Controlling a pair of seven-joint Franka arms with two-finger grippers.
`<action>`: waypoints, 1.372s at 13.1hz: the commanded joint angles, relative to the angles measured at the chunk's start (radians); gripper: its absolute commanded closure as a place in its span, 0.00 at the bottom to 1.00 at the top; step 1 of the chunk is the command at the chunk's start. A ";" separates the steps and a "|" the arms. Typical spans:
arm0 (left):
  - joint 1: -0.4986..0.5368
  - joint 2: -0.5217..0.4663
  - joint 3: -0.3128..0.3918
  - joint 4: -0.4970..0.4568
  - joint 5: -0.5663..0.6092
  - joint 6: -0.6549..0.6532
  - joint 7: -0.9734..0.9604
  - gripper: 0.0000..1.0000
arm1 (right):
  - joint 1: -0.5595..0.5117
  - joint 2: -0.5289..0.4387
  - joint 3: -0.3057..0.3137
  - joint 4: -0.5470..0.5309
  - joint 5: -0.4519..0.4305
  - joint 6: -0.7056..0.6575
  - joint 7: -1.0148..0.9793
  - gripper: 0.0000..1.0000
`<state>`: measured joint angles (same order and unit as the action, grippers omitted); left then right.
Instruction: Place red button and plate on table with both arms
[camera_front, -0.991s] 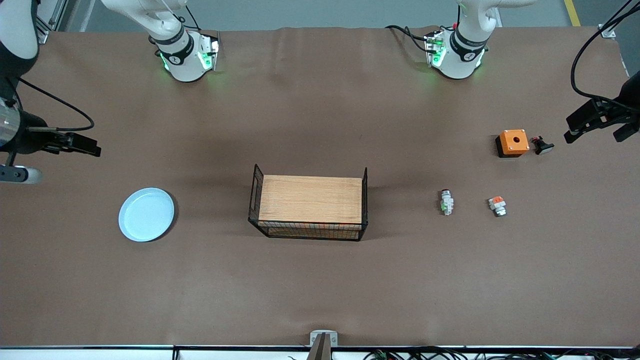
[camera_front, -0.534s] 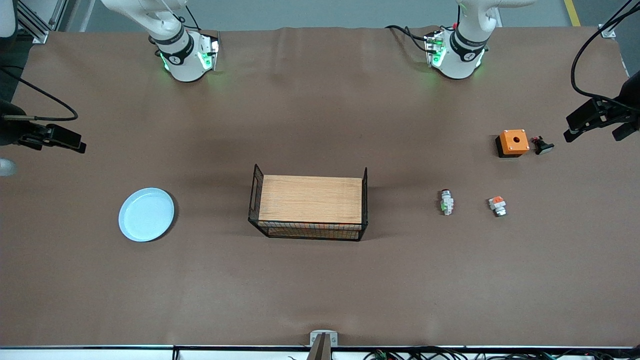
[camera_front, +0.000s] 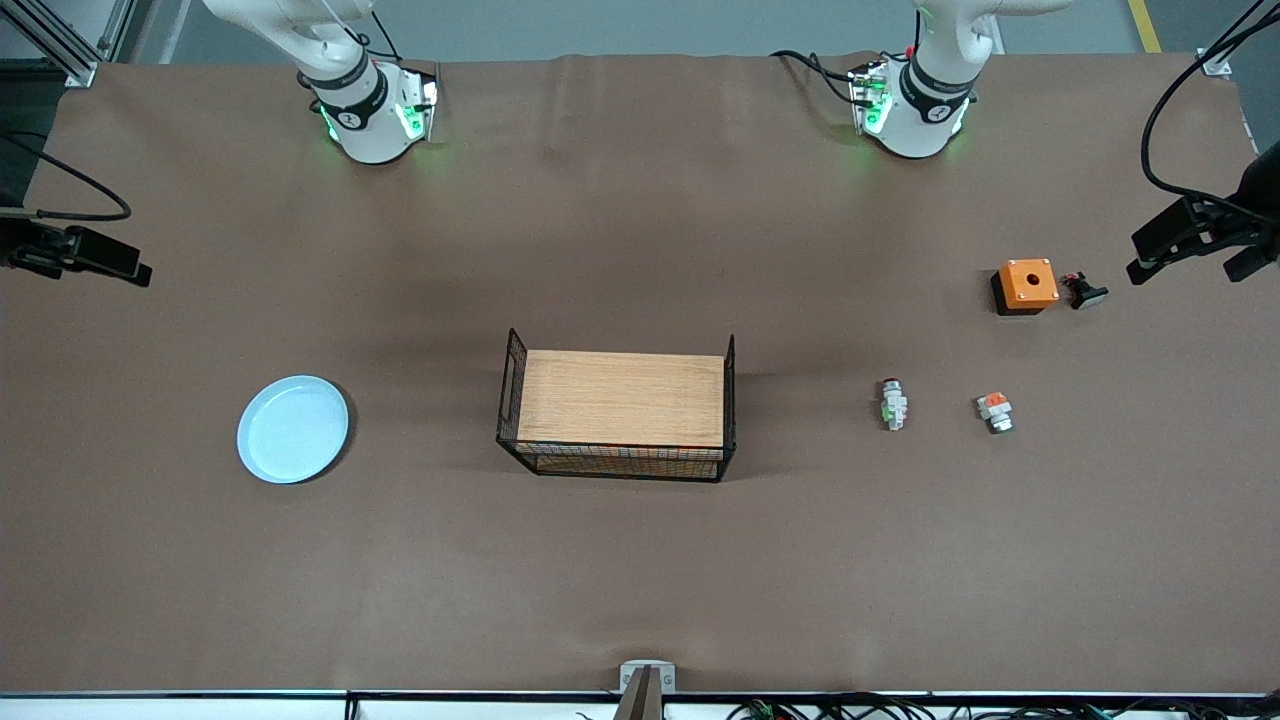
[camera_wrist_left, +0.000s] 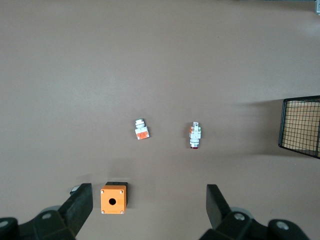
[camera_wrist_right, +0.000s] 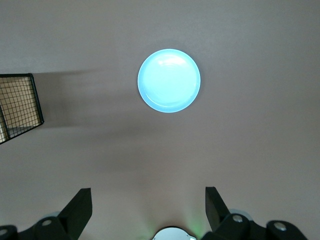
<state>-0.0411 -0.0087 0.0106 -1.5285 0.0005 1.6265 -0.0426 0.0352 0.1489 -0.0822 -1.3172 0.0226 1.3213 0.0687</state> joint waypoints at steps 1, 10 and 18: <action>0.001 0.009 0.000 0.022 -0.007 -0.020 0.004 0.00 | -0.012 -0.058 0.002 -0.043 -0.007 -0.008 0.013 0.00; 0.003 0.009 0.000 0.022 -0.008 -0.019 0.003 0.00 | 0.006 -0.187 0.007 -0.196 -0.010 0.067 0.011 0.00; 0.004 0.009 0.000 0.024 -0.007 -0.020 0.001 0.00 | 0.020 -0.264 0.002 -0.270 -0.004 0.125 0.000 0.00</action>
<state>-0.0409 -0.0080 0.0109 -1.5284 0.0005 1.6265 -0.0426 0.0351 -0.0924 -0.0756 -1.5538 0.0219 1.4219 0.0673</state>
